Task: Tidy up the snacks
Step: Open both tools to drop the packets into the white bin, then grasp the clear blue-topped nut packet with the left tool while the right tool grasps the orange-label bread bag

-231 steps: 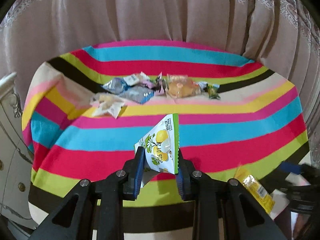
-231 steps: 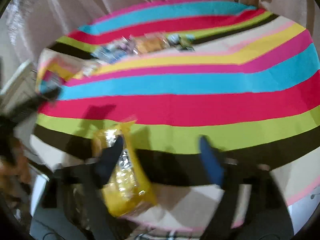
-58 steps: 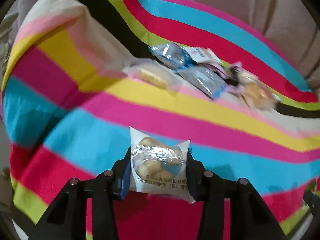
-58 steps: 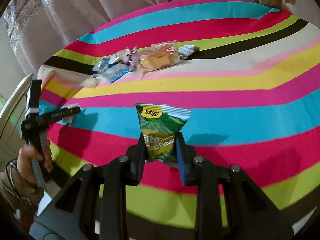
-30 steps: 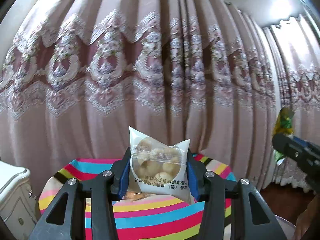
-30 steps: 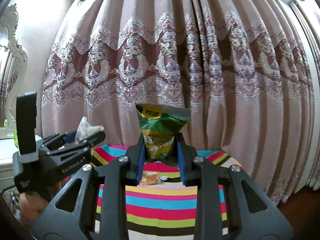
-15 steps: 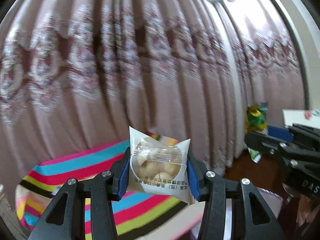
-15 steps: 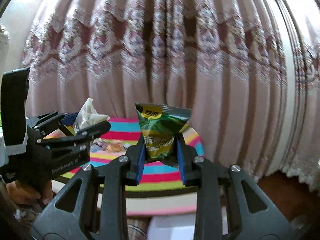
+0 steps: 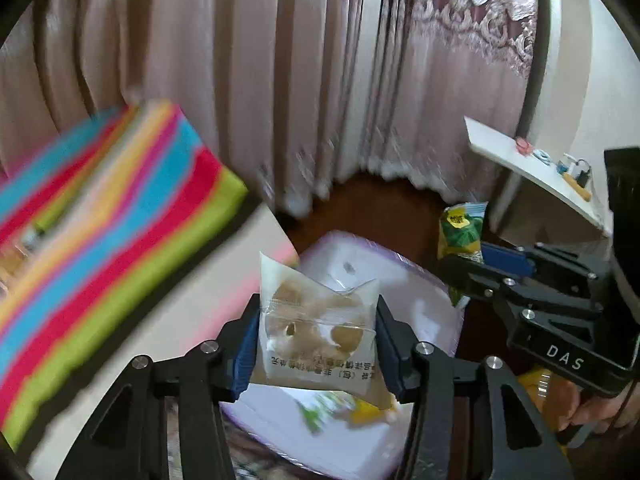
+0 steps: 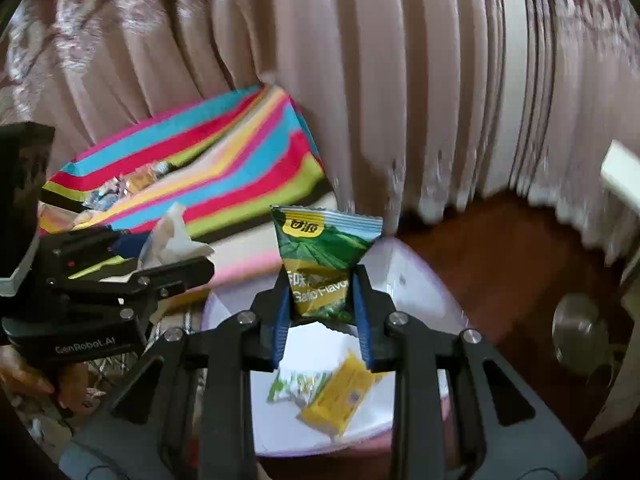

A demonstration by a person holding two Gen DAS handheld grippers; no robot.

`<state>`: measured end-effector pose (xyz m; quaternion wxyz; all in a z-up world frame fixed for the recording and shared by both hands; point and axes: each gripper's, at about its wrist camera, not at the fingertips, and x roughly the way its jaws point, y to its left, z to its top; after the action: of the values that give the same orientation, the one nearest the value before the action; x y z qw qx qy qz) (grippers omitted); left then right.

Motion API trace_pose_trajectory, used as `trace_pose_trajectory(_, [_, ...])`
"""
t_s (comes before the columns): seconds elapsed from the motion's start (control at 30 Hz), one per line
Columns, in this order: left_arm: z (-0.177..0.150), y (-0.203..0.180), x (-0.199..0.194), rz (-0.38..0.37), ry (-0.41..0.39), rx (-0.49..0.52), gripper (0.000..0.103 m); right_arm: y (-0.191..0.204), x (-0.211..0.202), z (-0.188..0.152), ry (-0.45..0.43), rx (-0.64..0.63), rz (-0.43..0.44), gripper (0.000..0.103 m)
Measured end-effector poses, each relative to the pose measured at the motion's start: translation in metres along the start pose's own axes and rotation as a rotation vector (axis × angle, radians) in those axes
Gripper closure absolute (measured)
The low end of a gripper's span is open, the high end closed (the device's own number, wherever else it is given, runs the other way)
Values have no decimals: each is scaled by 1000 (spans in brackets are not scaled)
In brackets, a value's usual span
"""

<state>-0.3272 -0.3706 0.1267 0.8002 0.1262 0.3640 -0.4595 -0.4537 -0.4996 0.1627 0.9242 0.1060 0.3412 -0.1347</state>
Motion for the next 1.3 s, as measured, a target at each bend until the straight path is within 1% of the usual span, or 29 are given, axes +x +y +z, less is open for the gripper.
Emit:
trace_pose_trajectory(0.03, [-3, 2, 12, -47, 33, -13, 42, -4, 7, -3, 26, 11, 9, 69])
trace_pose_trajectory(0.07, [-6, 5, 24, -89, 73, -29, 33, -8, 18, -5, 63, 17, 22, 65])
trace_pose_trajectory(0.1, [-10, 11, 38, -119, 130, -58, 26, -9, 28, -7, 95, 19, 25, 58])
trace_pose_trajectory(0.13, [-14, 17, 47, -126, 168, -86, 25, -11, 35, -8, 114, 22, 7, 43])
trace_pose_trajectory(0.17, [-16, 27, 53, -128, 201, -128, 24, -12, 40, -9, 120, 31, -44, 32])
trace_pose_trajectory(0.2, [-21, 40, 57, -119, 228, -178, 24, -12, 41, -7, 112, 36, -61, 31])
trace_pose_trajectory(0.23, [-26, 57, 56, -107, 236, -229, 24, -10, 41, -4, 94, 38, -54, 31])
trace_pose_trajectory(0.3, [-31, 86, 43, -70, 196, -295, 24, 2, 44, 3, 86, 13, -32, 31])
trace_pose_trajectory(0.37, [-35, 118, 22, 23, 126, -328, 24, 27, 55, 13, 91, -41, -12, 31])
trace_pose_trajectory(0.4, [-38, 138, 10, 94, 91, -337, 22, 42, 64, 17, 97, -65, 8, 31])
trace_pose_trajectory(0.43, [-41, 152, 0, 145, 69, -341, 21, 64, 75, 21, 108, -104, 49, 31])
trace_pose_trajectory(0.47, [-46, 172, -11, 218, 42, -348, 20, 86, 87, 24, 114, -139, 88, 31])
trace_pose_trajectory(0.5, [-49, 191, -20, 289, 28, -360, 19, 106, 98, 26, 119, -174, 125, 31])
trace_pose_trajectory(0.53, [-55, 210, -27, 354, 23, -378, 19, 135, 116, 29, 134, -222, 177, 30])
trace_pose_trajectory(0.63, [-78, 275, -50, 510, 19, -473, 19, 206, 169, 38, 196, -313, 261, 30])
trace_pose_trajectory(0.7, [-97, 318, -68, 577, 13, -562, 19, 248, 201, 45, 216, -354, 314, 30])
trace_pose_trajectory(0.77, [-123, 365, -90, 616, 3, -690, 19, 289, 230, 54, 247, -384, 365, 30])
trace_pose_trajectory(0.8, [-130, 378, -96, 625, -5, -727, 19, 310, 247, 61, 260, -391, 402, 30])
trace_pose_trajectory(0.83, [-143, 396, -106, 639, -16, -775, 19, 329, 267, 71, 276, -382, 439, 30])
trace_pose_trajectory(0.87, [-153, 411, -114, 656, -19, -809, 19, 338, 281, 78, 293, -364, 449, 29])
trace_pose_trajectory(0.9, [-160, 428, -123, 690, -24, -846, 19, 352, 302, 89, 329, -319, 456, 28])
trace_pose_trajectory(0.97, [-171, 451, -135, 739, -34, -867, 19, 370, 341, 111, 391, -161, 514, 23])
trace_pose_trajectory(1.0, [-175, 463, -140, 767, -37, -866, 19, 377, 354, 120, 405, -86, 529, 21])
trace_pose_trajectory(1.03, [-177, 473, -145, 790, -38, -860, 19, 386, 374, 133, 421, 15, 527, 16])
trace_pose_trajectory(1.07, [-178, 484, -150, 803, -40, -853, 19, 394, 385, 140, 430, 67, 514, 12])
trace_pose_trajectory(1.13, [-178, 499, -157, 815, -42, -854, 19, 416, 419, 157, 453, 231, 452, 11])
trace_pose_trajectory(1.2, [-175, 515, -157, 812, -47, -849, 19, 438, 442, 166, 475, 334, 448, 11])
trace_pose_trajectory(1.23, [-172, 519, -157, 817, -45, -837, 19, 452, 453, 171, 485, 356, 417, 11])
trace_pose_trajectory(1.3, [-164, 530, -153, 843, -33, -792, 19, 476, 467, 176, 496, 328, 300, 11])
